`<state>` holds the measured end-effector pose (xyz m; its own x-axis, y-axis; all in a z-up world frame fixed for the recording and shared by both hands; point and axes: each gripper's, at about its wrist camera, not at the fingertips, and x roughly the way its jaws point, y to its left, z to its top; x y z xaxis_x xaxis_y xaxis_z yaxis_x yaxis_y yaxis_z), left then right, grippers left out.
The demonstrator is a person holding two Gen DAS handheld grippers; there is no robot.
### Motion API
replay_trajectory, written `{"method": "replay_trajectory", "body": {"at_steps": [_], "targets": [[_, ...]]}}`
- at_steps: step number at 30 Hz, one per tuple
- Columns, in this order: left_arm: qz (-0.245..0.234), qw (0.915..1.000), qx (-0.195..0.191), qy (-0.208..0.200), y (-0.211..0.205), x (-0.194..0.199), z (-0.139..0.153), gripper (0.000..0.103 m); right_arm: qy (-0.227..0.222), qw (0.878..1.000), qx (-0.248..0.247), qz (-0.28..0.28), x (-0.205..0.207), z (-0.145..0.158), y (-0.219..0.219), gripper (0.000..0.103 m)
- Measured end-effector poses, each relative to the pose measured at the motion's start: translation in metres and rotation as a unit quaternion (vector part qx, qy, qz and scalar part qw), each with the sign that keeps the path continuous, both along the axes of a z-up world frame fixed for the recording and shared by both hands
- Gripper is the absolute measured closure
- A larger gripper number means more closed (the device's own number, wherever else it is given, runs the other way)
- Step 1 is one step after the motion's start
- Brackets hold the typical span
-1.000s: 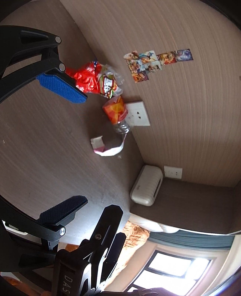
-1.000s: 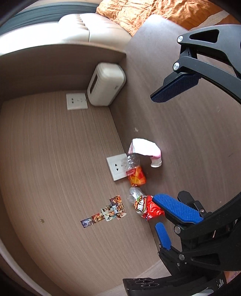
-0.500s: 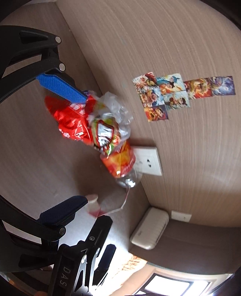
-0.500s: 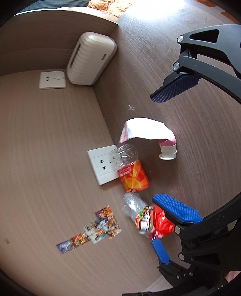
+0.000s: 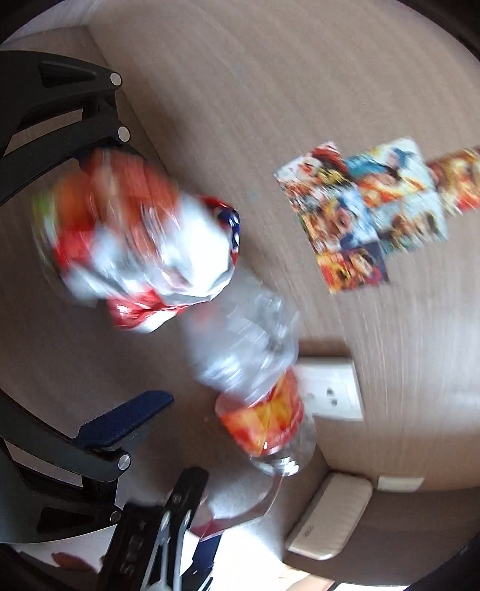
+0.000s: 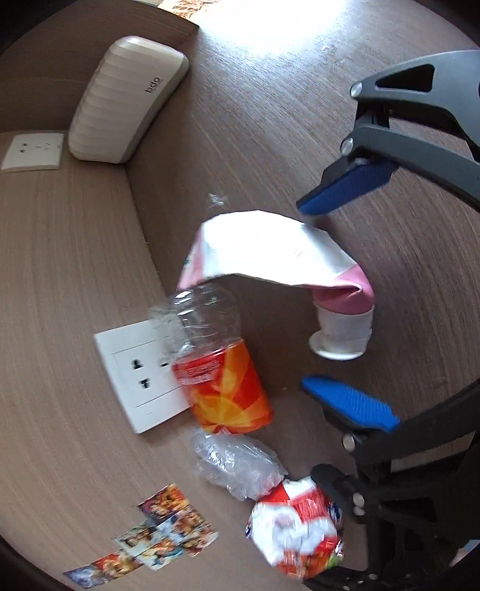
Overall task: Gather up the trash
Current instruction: 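Grasp the red chip bag with the left gripper while the right grasps the pink paper cup, then carry the red bag and paper cup with both grippers over the white bin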
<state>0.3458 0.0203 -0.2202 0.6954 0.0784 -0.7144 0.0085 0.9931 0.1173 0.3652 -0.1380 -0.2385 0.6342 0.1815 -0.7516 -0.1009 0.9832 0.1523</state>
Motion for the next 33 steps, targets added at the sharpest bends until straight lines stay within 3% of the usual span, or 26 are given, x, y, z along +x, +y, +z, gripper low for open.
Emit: {"method": "replay_trajectory", "body": {"at_steps": [2,4,5,7,8,15,24,33], "targets": [[0.006,0.9993,-0.038,0.004,0.012,0.005,-0.001,0.007,0.002,1.000,0.008,0.012,-0.001,-0.001,0.001,0.033],[0.016,0.9969,-0.073,0.022,0.026,0.013,-0.006,0.039,0.001,1.000,0.011,0.015,-0.002,-0.002,-0.001,0.036],[0.021,0.9958,-0.083,0.032,0.031,0.016,-0.009,0.042,-0.002,1.000,0.013,0.015,-0.004,-0.001,-0.001,0.039],[0.024,0.9944,-0.100,0.027,0.039,0.014,-0.008,0.045,-0.016,1.000,0.009,0.019,-0.009,0.003,-0.003,0.061],[0.022,0.9948,-0.097,0.025,0.040,0.012,-0.006,0.046,-0.019,1.000,0.006,0.022,-0.011,0.006,-0.004,0.064],[-0.006,0.9962,-0.086,0.005,0.028,-0.021,0.014,0.049,-0.015,0.998,0.058,0.016,-0.026,0.019,-0.024,0.064],[-0.053,0.9950,-0.083,-0.020,-0.007,-0.067,0.050,0.049,-0.083,0.995,0.057,0.019,-0.073,0.073,-0.051,0.064],[-0.128,0.9868,-0.092,-0.035,-0.082,-0.106,0.074,0.049,-0.146,0.988,0.053,-0.008,-0.129,0.117,-0.098,0.064]]}}
